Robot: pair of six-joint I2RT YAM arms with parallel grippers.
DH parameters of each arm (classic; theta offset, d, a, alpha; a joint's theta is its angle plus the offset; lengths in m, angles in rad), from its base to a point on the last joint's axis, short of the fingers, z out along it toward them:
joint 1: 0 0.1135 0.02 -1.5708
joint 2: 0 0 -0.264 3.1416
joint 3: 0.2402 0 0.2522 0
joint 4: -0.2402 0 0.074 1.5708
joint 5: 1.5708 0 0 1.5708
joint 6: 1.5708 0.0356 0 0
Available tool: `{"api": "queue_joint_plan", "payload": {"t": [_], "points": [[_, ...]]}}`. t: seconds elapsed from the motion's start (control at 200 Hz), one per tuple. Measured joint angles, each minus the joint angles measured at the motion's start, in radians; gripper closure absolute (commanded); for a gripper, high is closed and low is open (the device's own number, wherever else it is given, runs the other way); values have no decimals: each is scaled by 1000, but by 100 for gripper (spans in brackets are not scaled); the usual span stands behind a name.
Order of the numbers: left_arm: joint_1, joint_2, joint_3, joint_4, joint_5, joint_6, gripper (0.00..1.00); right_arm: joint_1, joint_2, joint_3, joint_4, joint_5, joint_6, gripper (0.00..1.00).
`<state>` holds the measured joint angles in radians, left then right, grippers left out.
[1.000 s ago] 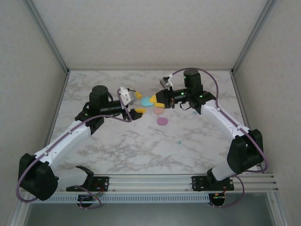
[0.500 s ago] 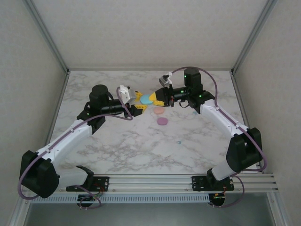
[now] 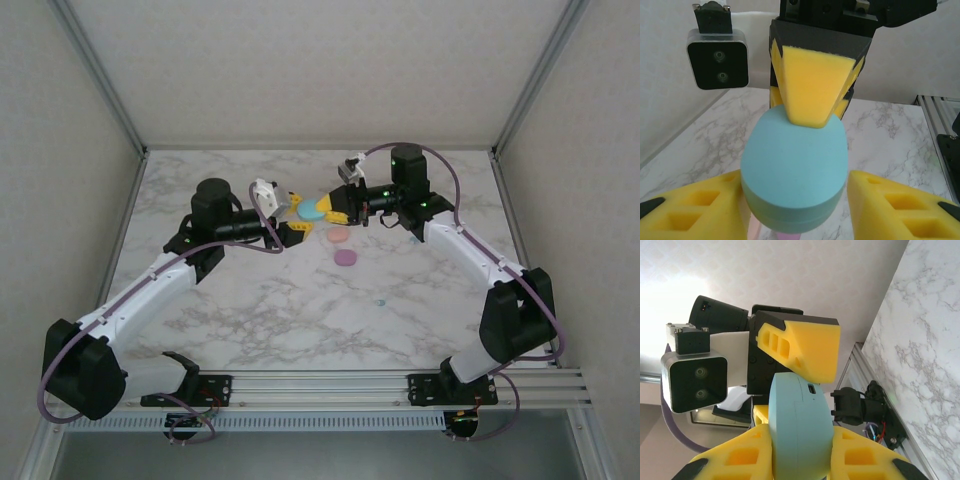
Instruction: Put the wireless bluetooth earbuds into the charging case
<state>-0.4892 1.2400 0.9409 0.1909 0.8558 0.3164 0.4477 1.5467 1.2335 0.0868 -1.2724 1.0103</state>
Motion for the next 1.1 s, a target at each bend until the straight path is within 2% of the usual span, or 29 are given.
{"api": "queue_joint_plan", "payload": {"t": [0.446,0.571,0.706,0.776,0.851,0.901,0.996,1.101], "points": [[-10,4,2,31,0,-33,47,4,2,-13,65,-11,53,80],[-16,9,4,44,-4,-38,53,9,2,-14,71,-12,57,78],[-18,10,5,40,-16,-41,62,9,2,-18,68,-10,48,72],[-20,10,6,17,-23,-31,69,10,2,-14,20,0,3,68],[-23,10,6,-25,-35,-12,69,11,0,-3,-69,28,-69,54],[-25,9,7,-58,-47,5,70,14,-2,18,-172,73,-144,49],[-27,5,27,-145,-67,56,70,11,-4,68,-349,172,-277,47],[-27,-4,57,-236,-86,108,69,8,-20,83,-443,208,-357,46]]}}
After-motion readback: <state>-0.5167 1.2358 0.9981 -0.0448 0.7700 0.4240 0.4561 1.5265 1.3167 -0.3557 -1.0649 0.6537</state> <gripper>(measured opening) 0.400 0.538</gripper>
